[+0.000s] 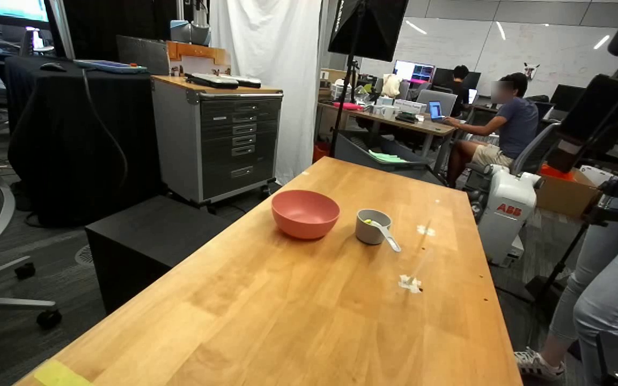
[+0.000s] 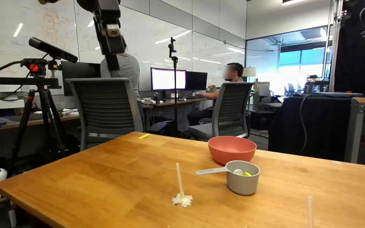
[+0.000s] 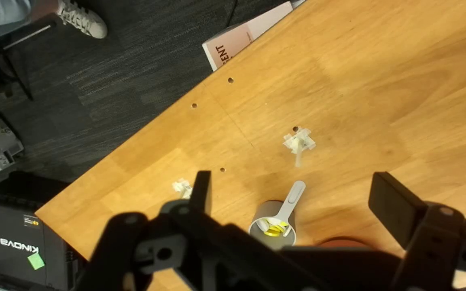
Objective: Pour the things in the grey cup into the bowl
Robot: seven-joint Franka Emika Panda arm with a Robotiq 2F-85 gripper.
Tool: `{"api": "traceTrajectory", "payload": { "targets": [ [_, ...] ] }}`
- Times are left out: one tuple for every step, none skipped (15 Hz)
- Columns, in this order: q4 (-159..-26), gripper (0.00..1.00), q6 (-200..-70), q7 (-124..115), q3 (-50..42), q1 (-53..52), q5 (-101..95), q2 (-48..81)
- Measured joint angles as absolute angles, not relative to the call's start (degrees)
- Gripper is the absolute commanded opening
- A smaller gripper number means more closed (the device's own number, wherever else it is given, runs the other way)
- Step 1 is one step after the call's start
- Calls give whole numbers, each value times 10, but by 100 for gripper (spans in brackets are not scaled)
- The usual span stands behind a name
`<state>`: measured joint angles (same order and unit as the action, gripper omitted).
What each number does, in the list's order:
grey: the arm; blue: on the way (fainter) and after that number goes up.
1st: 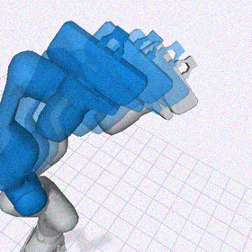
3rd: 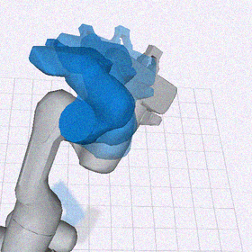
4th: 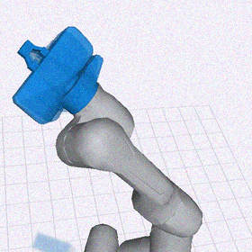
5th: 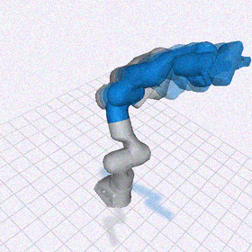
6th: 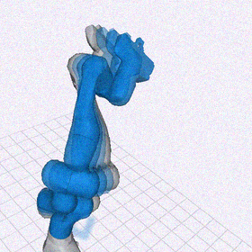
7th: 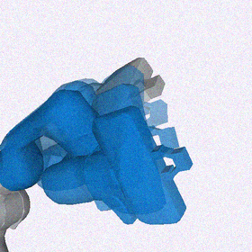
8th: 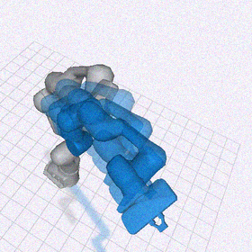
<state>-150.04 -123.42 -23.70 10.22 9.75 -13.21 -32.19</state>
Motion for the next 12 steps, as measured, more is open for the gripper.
{"api": "traceTrajectory", "payload": {
  "targets": [
    [-1500, 100, -1234, -237, 102, 98, -132, -322],
    [-1500, 100, -1234, -237, 102, 98, -132, -322],
    [-1500, 100, -1234, -237, 102, 98, -132, -322],
    [-1500, 100, -1234, -237, 102, 98, -132, -322],
    [-1500, 100, -1234, -237, 102, 98, -132, -322],
    [-1500, 100, -1234, -237, 102, 98, -132, -322],
    [-1500, 100, -1234, -237, 102, 98, -132, -322],
    [-1500, 100, -1234, -237, 102, 98, -132, -322],
    [-1500, 100, -1234, -237, 102, 98, -132, -322],
    [-1501, 100, -1234, -237, 101, 97, -132, -321],
    [-1501, 100, -1234, -237, 99, 95, -132, -321],
    [-1502, 100, -1234, -237, 97, 94, -130, -320]
  ]
}}
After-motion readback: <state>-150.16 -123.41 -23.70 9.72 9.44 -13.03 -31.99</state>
